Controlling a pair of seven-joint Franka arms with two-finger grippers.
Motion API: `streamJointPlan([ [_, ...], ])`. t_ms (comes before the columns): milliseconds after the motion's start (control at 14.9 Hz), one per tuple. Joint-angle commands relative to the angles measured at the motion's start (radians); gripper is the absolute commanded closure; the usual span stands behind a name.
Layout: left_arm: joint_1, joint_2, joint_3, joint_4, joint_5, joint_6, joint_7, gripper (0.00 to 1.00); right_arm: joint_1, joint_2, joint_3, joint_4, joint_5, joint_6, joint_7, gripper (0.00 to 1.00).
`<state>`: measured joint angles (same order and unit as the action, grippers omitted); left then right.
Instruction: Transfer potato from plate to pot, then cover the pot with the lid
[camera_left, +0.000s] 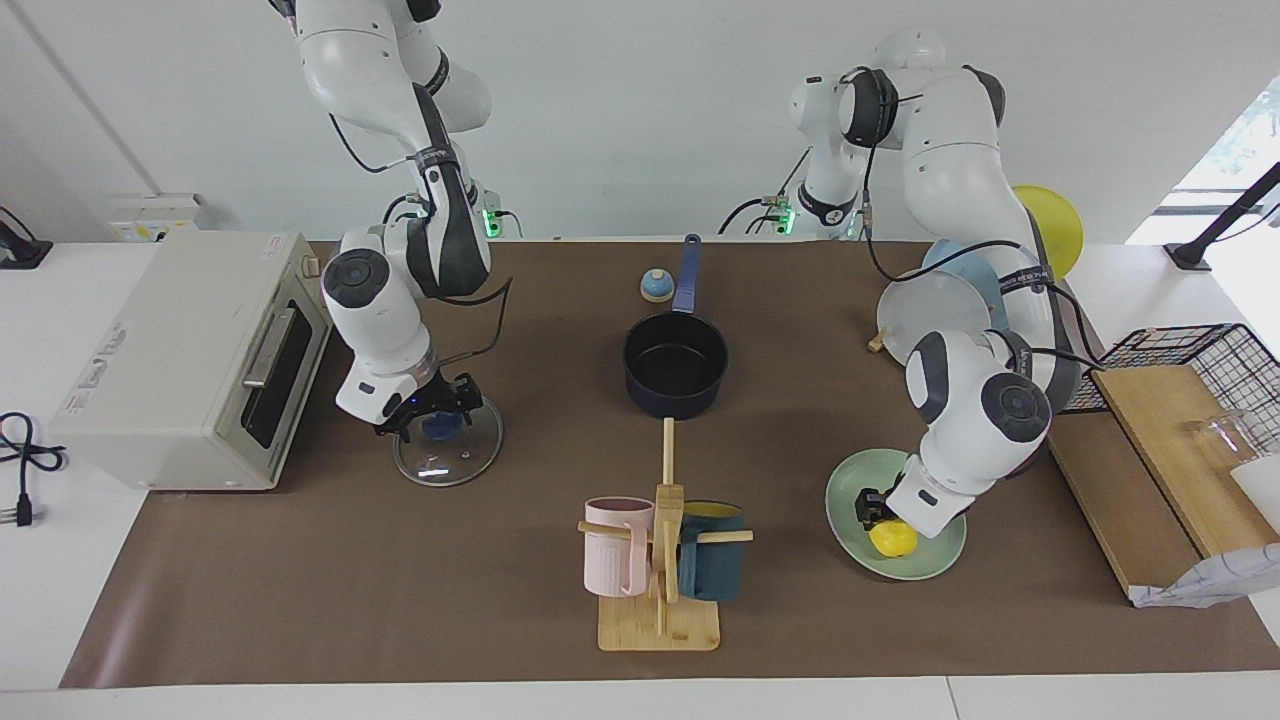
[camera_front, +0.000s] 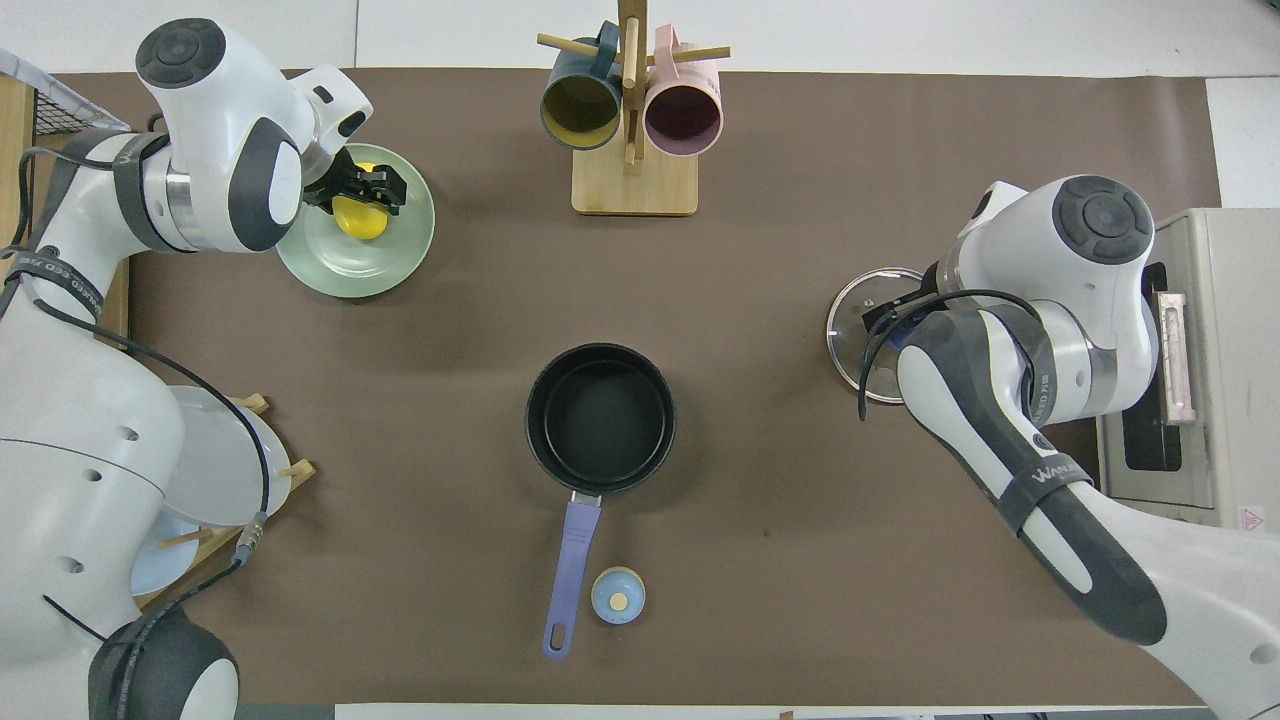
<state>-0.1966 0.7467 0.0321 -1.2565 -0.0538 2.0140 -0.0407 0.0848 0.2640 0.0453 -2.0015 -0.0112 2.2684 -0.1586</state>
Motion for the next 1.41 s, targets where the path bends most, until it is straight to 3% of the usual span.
streamJointPlan([
  [0, -0.02, -0.038, 0.014, -0.004, 0.008, 0.0, -0.011, 1.0, -0.01, -0.028, 0.008, -0.046, 0.014, 0.03, -0.025, 0.0],
  [134, -0.026, -0.113, 0.012, -0.006, -0.007, -0.05, -0.054, 1.0, -0.013, -0.029, 0.008, -0.056, 0.014, 0.03, -0.027, 0.0],
  [335, -0.068, -0.315, 0.003, -0.053, -0.041, -0.205, -0.203, 1.0, -0.011, -0.032, 0.008, -0.068, 0.014, 0.028, -0.027, 0.03],
  [469, -0.118, -0.43, 0.002, -0.116, -0.043, -0.311, -0.307, 1.0, -0.011, -0.032, 0.008, -0.068, 0.014, 0.023, -0.029, 0.11],
  [603, -0.188, -0.56, 0.002, -0.254, -0.046, -0.327, -0.419, 1.0, -0.013, -0.032, 0.008, -0.066, 0.014, 0.022, -0.029, 0.19],
  [803, -0.286, -0.72, 0.002, -0.481, -0.047, -0.266, -0.556, 1.0, -0.013, -0.032, 0.008, -0.066, 0.014, 0.022, -0.03, 0.22],
  [937, -0.363, -0.782, 0.002, -0.611, -0.047, -0.163, -0.675, 1.0, -0.013, -0.032, 0.008, -0.066, 0.014, 0.02, -0.03, 0.23],
  [1071, -0.427, -0.84, 0.002, -0.743, -0.046, -0.037, -0.728, 1.0, -0.013, -0.032, 0.008, -0.065, 0.016, 0.02, -0.03, 0.32],
  [1205, -0.484, -0.831, 0.002, -0.817, -0.046, 0.085, -0.78, 1.0, -0.013, -0.032, 0.008, -0.065, 0.014, 0.02, -0.032, 0.37],
  [1339, -0.517, -0.776, 0.003, -0.839, -0.046, 0.176, -0.801, 1.0, -0.013, -0.032, 0.008, -0.063, 0.014, 0.02, -0.032, 0.42],
])
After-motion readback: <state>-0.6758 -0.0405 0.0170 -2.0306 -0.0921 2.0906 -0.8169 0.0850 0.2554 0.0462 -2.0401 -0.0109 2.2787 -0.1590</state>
